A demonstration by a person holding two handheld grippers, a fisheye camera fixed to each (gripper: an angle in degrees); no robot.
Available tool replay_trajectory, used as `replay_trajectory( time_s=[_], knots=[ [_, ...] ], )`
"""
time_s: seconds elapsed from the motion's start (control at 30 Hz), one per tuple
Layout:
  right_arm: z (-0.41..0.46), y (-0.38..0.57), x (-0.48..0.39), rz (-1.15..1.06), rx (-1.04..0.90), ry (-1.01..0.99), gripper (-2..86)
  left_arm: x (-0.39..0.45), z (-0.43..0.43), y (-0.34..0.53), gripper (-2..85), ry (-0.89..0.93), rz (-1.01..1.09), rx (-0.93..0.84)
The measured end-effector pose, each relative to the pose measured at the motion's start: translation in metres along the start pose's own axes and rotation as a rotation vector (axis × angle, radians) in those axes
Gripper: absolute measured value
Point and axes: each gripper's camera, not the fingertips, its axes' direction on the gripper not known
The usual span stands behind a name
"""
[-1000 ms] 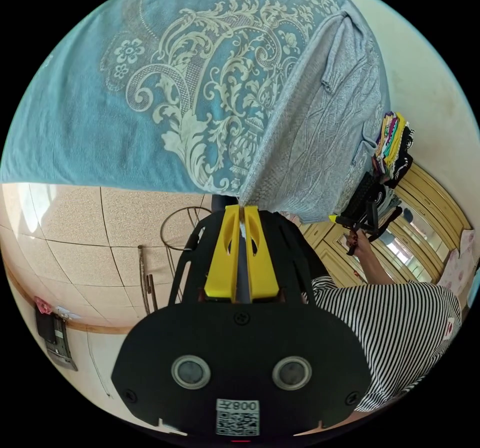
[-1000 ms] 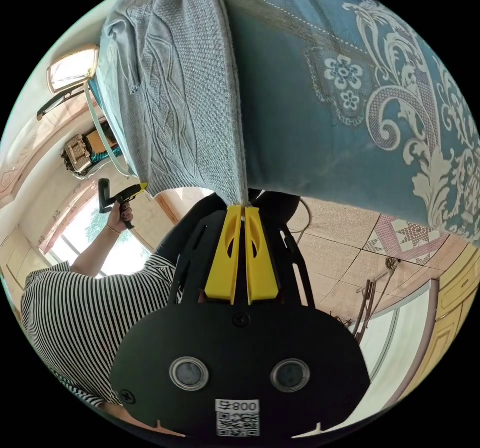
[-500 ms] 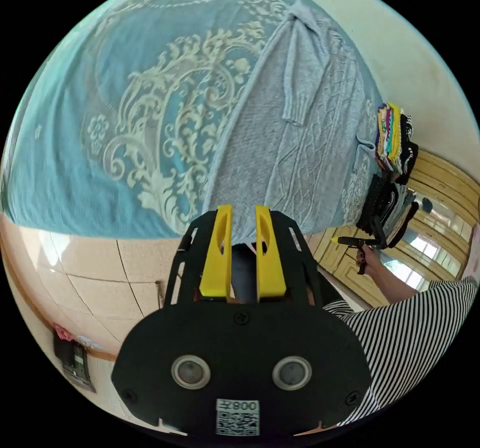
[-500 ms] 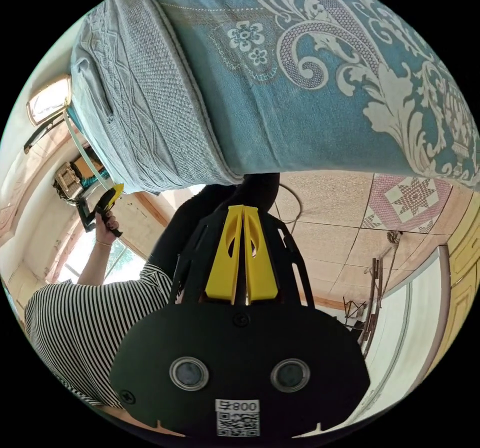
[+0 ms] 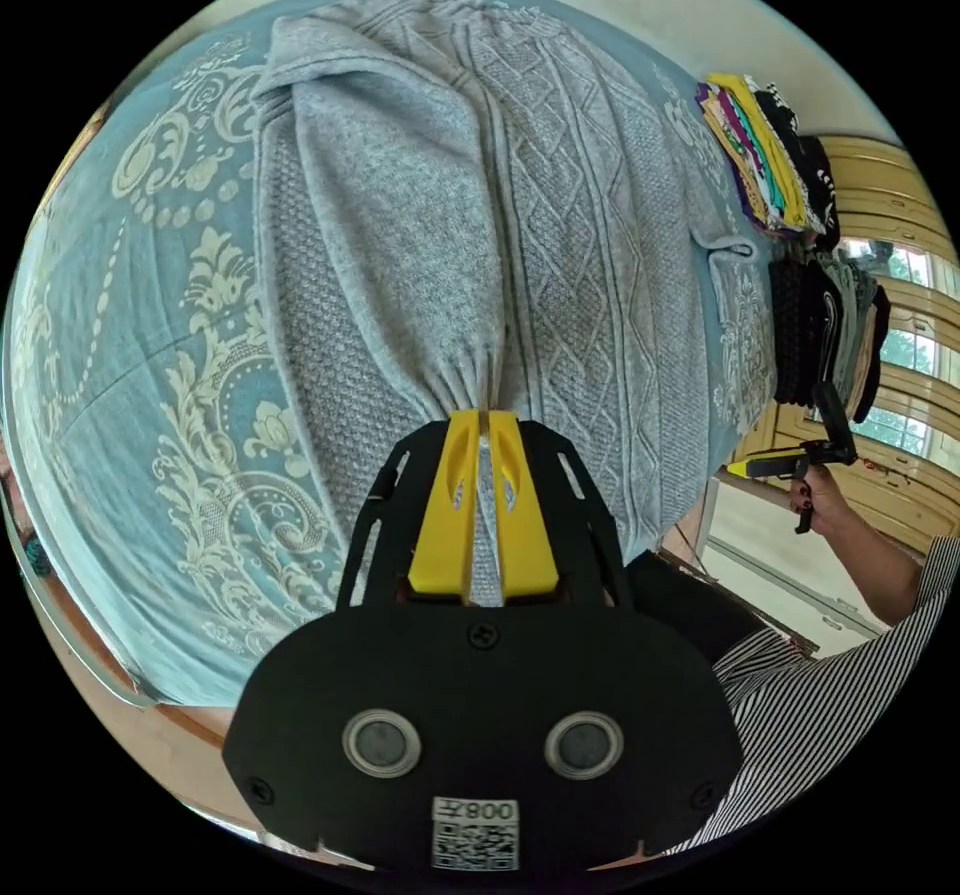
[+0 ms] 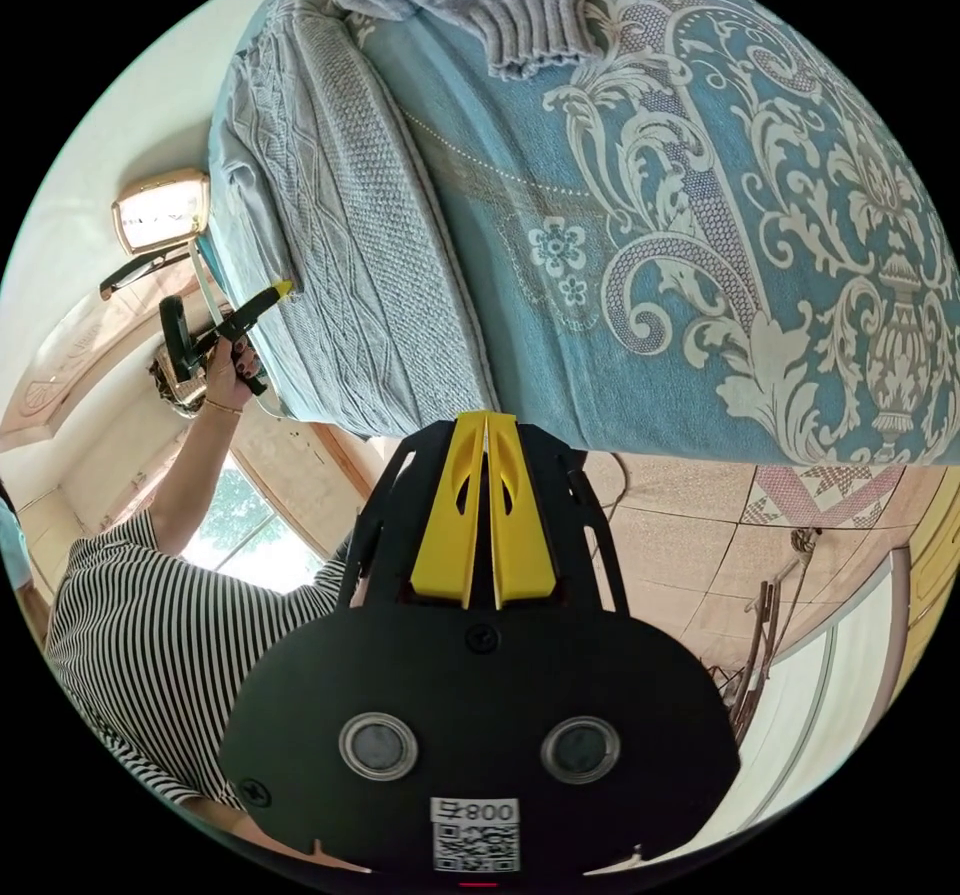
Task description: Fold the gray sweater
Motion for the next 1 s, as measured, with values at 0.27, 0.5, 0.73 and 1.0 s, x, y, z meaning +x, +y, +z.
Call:
replay_trajectory(
  time_s=[0.27, 0.5, 0.73, 1.0],
  knots=[
    [-0.002, 0.007, -0.024, -0.010, 0.015, -0.039, 0.3, -0.157, -0.207, 0.119, 3.1, -0.138, -0.471, 0.406],
    [-0.024, 0.004, -0.044, -0.010, 0.127, -0.075, 1.6, -0.264, -0.247, 0.226, 6.8, 0.016, -0.966, 0.668],
    [-0.076, -0.006, -0.059, 0.037, 0.339, -0.074, 5.2, -0.200, -0.110, 0.179, 6.4, 0.275, -0.722, 0.300],
    [-0.111, -0.068, -0.092, 0.023, 0.428, 0.054, 8.2, -0.101, -0.052, 0.108, 5.9, 0.519, -0.373, 0.112]
  ],
)
